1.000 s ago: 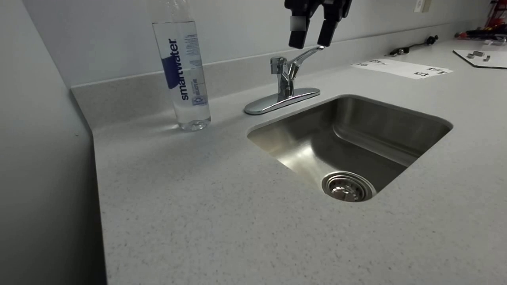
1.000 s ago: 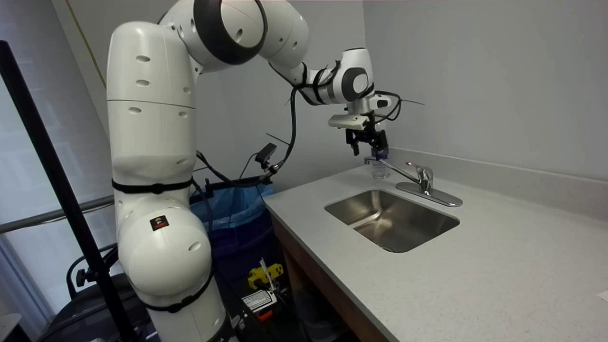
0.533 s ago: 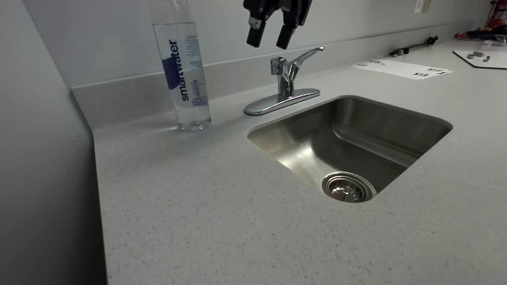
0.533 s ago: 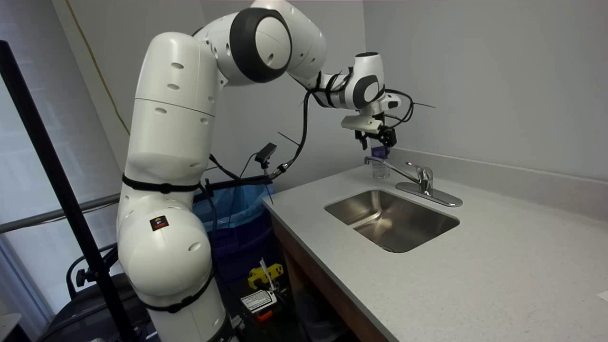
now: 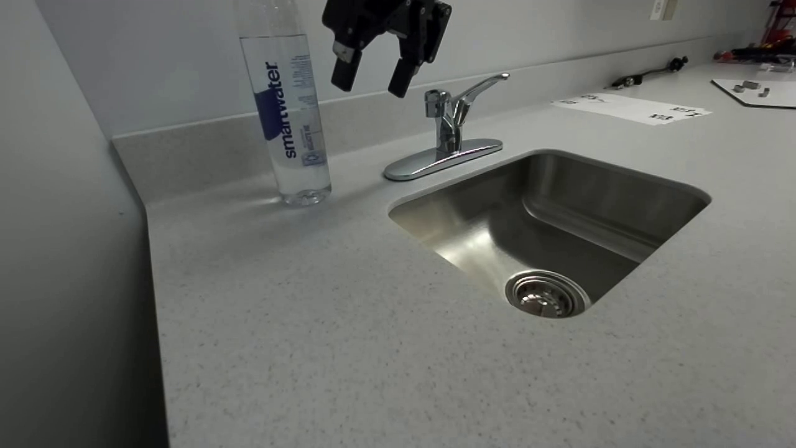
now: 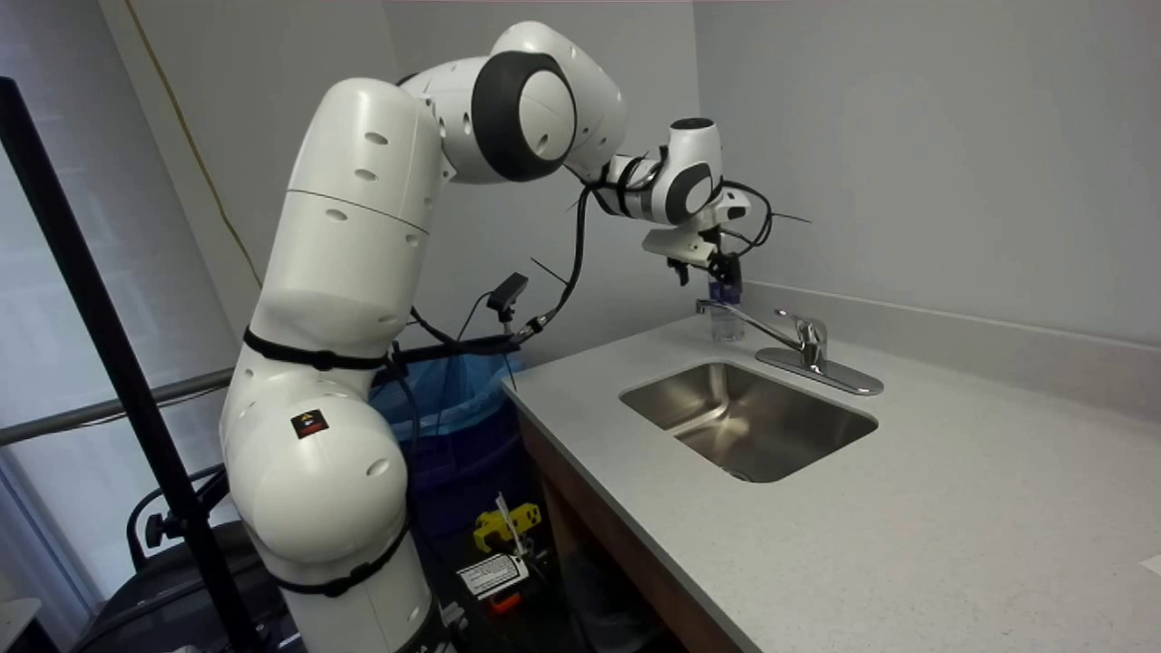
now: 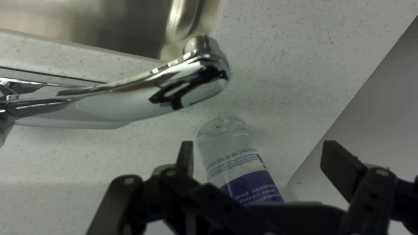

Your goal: Turn the tap nozzle from the left to the middle then lift up the tap handle

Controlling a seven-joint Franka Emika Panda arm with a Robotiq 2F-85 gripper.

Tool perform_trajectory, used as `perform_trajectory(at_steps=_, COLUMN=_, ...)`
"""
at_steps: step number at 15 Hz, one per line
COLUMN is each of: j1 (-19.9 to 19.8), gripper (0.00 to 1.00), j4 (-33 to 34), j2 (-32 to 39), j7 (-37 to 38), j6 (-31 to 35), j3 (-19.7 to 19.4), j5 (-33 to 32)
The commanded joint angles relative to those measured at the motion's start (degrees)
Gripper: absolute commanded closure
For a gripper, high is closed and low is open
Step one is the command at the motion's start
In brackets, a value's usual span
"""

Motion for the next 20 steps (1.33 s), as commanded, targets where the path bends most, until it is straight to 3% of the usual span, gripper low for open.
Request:
perform_trajectory(at_steps=1, j1=1.0, gripper=0.00, j4=1.1, j2=1.0, j7=1.2, j6=-1.0, j3=0.0, j5=1.6)
perform_trajectory(at_steps=4, j1=1.3, gripper=0.00, j4=-0.5, j2=-0.1, j7=1.8, j6=-2.2, j3=0.0, j5=1.7)
perform_trajectory(at_steps=16, j1=0.0, gripper=0.00, j4=-6.4, j2=-8.1, j7=1.8, j6=-17.4, j3=-2.8, j5=0.0)
perform_trajectory(at_steps=20, j1=0.3, gripper=0.00, j4=-10.0, j2=-10.3, j7=2.8, j6=-18.9, j3=-4.7, j5=-2.4)
